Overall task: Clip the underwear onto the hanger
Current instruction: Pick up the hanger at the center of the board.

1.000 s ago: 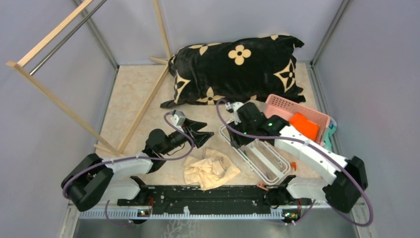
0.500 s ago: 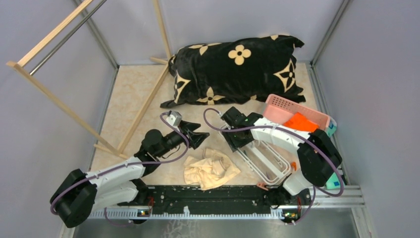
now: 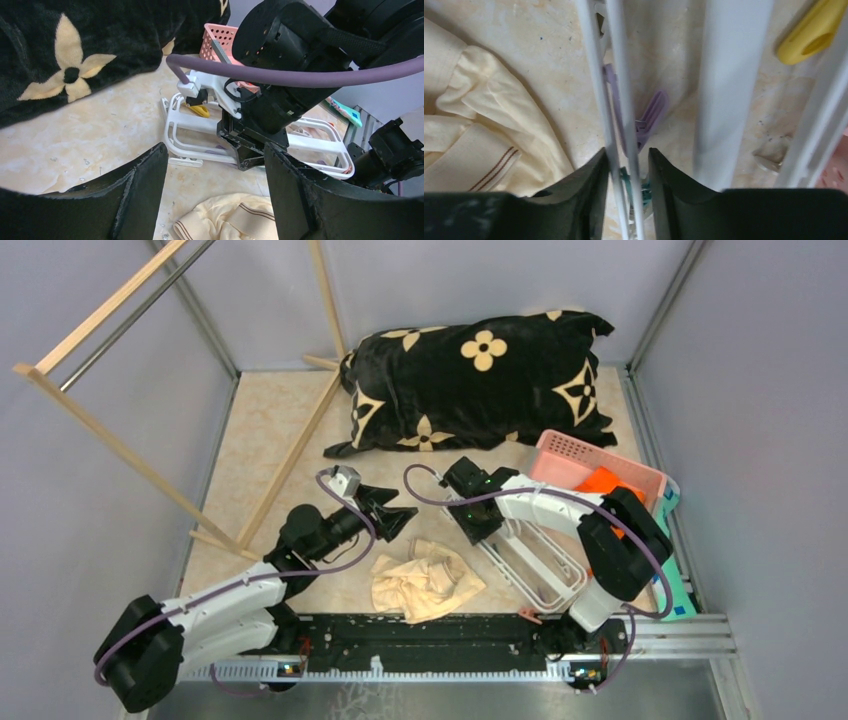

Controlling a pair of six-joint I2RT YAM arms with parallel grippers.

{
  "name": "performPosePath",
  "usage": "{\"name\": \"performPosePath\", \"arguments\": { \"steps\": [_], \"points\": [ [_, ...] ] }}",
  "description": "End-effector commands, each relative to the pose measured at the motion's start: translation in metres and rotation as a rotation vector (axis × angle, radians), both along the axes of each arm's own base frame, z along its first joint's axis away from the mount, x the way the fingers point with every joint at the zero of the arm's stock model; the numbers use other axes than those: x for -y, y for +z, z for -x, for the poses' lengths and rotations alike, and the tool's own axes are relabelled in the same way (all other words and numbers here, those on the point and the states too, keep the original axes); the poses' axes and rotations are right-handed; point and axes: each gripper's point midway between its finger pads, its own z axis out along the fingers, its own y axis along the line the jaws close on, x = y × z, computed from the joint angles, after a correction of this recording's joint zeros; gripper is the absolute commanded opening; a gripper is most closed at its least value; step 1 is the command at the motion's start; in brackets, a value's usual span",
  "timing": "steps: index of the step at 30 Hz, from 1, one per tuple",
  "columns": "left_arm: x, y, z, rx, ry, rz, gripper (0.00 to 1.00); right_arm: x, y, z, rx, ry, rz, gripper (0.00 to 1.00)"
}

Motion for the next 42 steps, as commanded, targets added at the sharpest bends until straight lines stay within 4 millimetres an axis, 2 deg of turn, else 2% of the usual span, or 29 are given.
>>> {"name": "performPosePath", "arguments": {
  "steps": [1,4,6,7,13,16,19,25,28,32,36,42],
  "points": [
    [-0.006,0.001,-0.001,0.003,0.025,0.003,0.76,0.005,-0.005,-0.006,0.013,-0.001,0.02,0.29],
    [-0.008,0.0,-0.001,-0.002,0.036,0.001,0.77,0.007,0.002,-0.01,0.046,-0.002,0.022,0.14],
    [-0.009,0.001,0.0,-0.004,0.036,0.002,0.76,0.004,0.018,-0.015,0.09,0.007,-0.006,0.03],
    [-0.01,0.002,0.001,-0.003,0.035,0.002,0.76,0.001,0.03,-0.018,0.116,0.018,-0.031,0.0],
    [-0.01,0.009,0.009,0.002,0.006,0.004,0.77,-0.032,0.122,-0.031,0.266,0.188,-0.247,0.0],
    [-0.007,0.011,0.012,-0.015,-0.019,-0.016,0.77,-0.046,0.151,-0.032,0.305,0.309,-0.311,0.0],
    [-0.005,0.011,0.016,-0.032,-0.044,-0.037,0.77,-0.063,0.163,-0.029,0.305,0.455,-0.363,0.0],
    [-0.008,0.011,0.023,-0.021,-0.071,-0.092,0.7,-0.087,0.182,-0.027,0.306,0.695,-0.437,0.0],
    [-0.009,0.013,0.029,0.012,-0.099,-0.1,0.71,-0.099,0.191,-0.017,0.271,0.818,-0.491,0.0],
    [-0.001,0.021,0.042,0.111,-0.186,-0.067,0.78,-0.109,0.196,-0.007,0.205,0.89,-0.546,0.0],
    [0.0,0.02,0.035,0.148,-0.159,-0.043,0.79,-0.117,0.205,0.0,0.191,0.931,-0.604,0.0],
    [-0.011,0.008,0.019,0.138,-0.055,-0.083,0.72,-0.109,0.223,0.004,0.24,0.947,-0.597,0.0]
  ]
}}
